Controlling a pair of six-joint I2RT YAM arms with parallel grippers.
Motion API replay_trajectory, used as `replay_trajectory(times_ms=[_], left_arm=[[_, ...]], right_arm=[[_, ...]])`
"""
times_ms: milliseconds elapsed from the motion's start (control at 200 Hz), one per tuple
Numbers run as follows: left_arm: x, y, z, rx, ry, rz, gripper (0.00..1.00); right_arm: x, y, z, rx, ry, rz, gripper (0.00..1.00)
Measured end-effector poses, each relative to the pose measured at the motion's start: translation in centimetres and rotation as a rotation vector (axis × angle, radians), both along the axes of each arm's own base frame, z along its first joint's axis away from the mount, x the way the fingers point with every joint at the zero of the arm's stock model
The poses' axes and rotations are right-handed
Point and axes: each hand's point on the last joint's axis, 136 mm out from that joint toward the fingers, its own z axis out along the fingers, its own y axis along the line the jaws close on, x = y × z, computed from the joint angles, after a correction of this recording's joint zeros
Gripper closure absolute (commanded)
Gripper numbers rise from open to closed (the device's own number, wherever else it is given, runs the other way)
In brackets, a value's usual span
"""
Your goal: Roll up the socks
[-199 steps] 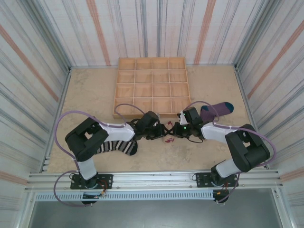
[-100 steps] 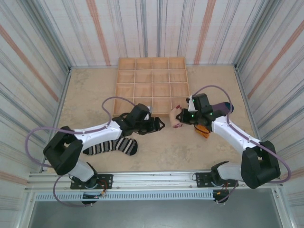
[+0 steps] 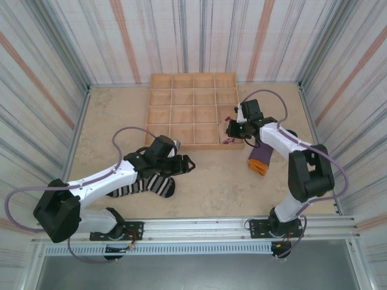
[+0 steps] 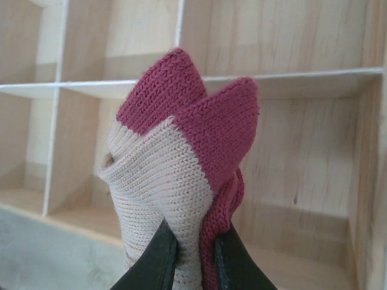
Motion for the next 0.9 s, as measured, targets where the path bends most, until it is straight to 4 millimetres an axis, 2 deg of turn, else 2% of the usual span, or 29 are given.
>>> replay_trajectory(times_ms=[110, 225, 356, 546, 606, 676, 746, 822, 902], left_arm=[[-0.9, 0.9, -1.1, 0.016, 0.022, 0.006, 0.2], [-1.4, 1.4, -2.0, 0.03, 0.041, 0.01, 0.2], [-1.5, 1.5, -2.1, 0.03, 0.047, 0.014, 0.21], [-1.5, 1.3, -2.2, 0.028, 0.052, 0.011, 0.22], [-1.5, 1.2, -2.3, 0.023, 0.059, 0.01, 0.22], [-1.5, 1.0, -2.5, 0.019, 0.065, 0.009, 0.23], [-1.5, 0.8, -2.6, 0.025, 0.069, 0.005, 0.23], [-1.8, 0.0, -2.3, 0.029, 0.065, -0.017, 0.23], [-1.8, -1.1, -1.7, 0.023, 0.055, -0.04, 0.23]], right_arm=[[1.8, -0.5, -2.5, 0.043, 0.057, -0.011, 1.0], [2.6, -0.7, -4.5, 0.076, 0.13, -0.009, 1.0], [2.5, 0.1, -5.5, 0.119, 0.179, 0.016, 1.0], [2.5, 0.1, -5.8, 0.167, 0.212, 0.024, 1.0], [2.5, 0.1, -5.9, 0.171, 0.221, 0.025, 0.91], [2.5, 0.1, -6.0, 0.167, 0.231, 0.021, 0.76], [2.5, -0.2, -6.2, 0.154, 0.237, 0.011, 0.68], [2.4, -0.3, -6.2, 0.147, 0.241, 0.003, 0.58], [2.3, -0.4, -6.0, 0.138, 0.234, 0.0, 0.42]])
